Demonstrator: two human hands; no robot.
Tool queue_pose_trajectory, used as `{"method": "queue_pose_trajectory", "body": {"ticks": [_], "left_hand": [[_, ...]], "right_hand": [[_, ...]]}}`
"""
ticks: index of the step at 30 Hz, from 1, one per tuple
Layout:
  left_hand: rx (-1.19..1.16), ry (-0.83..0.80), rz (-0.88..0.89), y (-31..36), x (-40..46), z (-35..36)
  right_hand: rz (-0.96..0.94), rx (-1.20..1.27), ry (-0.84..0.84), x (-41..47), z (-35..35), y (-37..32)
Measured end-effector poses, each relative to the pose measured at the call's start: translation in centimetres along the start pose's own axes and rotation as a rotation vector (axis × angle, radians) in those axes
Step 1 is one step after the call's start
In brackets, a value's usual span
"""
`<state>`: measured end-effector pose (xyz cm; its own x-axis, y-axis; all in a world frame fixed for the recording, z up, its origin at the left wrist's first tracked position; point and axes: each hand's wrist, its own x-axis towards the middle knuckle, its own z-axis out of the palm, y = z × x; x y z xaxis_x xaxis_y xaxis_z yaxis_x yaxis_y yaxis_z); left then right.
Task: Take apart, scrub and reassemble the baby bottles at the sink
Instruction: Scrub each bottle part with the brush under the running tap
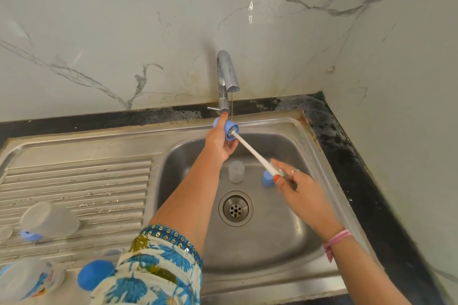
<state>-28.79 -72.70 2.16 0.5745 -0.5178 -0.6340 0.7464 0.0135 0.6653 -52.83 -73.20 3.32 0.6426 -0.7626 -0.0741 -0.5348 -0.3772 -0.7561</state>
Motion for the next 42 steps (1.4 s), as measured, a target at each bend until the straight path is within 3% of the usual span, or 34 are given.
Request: {"method": "queue_pose_trajectory", "body": {"ticks": [2,4,10,15,18,25,30,34,38,42], "left_hand": [[0.026,0.000,0.037,0.1,0.0,0.7],[0.023,-0.022,0.044,0.4,0.0,1.3],[-0.113,-0.059,0.042,0.9,0.3,0.9],[-0.077,-0.058,0.028,0.5,-0.1,0.7],[-0.136,-0.073,0.031,0.7,-0.2,0.3],[-0.073,-0.089,0.067,1.0,-0.6,0.5],[-0.055,-0.111,0.056,0.6,-1.2,0.5],[-0.090,-0.149,0.041,0.3,-1.3,0.4],[-0.121,-0.092,0.054,0.4,-1.2,0.2],[-0.163,-0.052,0.083,0.9,-0.8,-0.4]], "right_hand": [[-0.028,-0.279,0.025,-0.5,0.1,-0.2],[-0.057,-0.408,0.034,-0.9,0.3,-0.9],[-0.092,-0.382,0.081,-0.2,-3.0,-0.7],[-0.093,-0.339,-0.025,0.1,-3.2,-0.5],[-0.101,-0.348,0.060,0.6,-4.3,0.1],[-0.141,-0.469,0.049,0.7,-4.5,-0.2],[-0.144,-0.467,-0.016,0.8,-4.4,-0.4],[-0.083,-0.403,0.027,1.6,-5.0,0.1],[-0.136,-0.422,-0.045,1.4,-4.6,-0.3],[-0.096,-0.387,0.011,1.9,-5.5,0.4]]}}
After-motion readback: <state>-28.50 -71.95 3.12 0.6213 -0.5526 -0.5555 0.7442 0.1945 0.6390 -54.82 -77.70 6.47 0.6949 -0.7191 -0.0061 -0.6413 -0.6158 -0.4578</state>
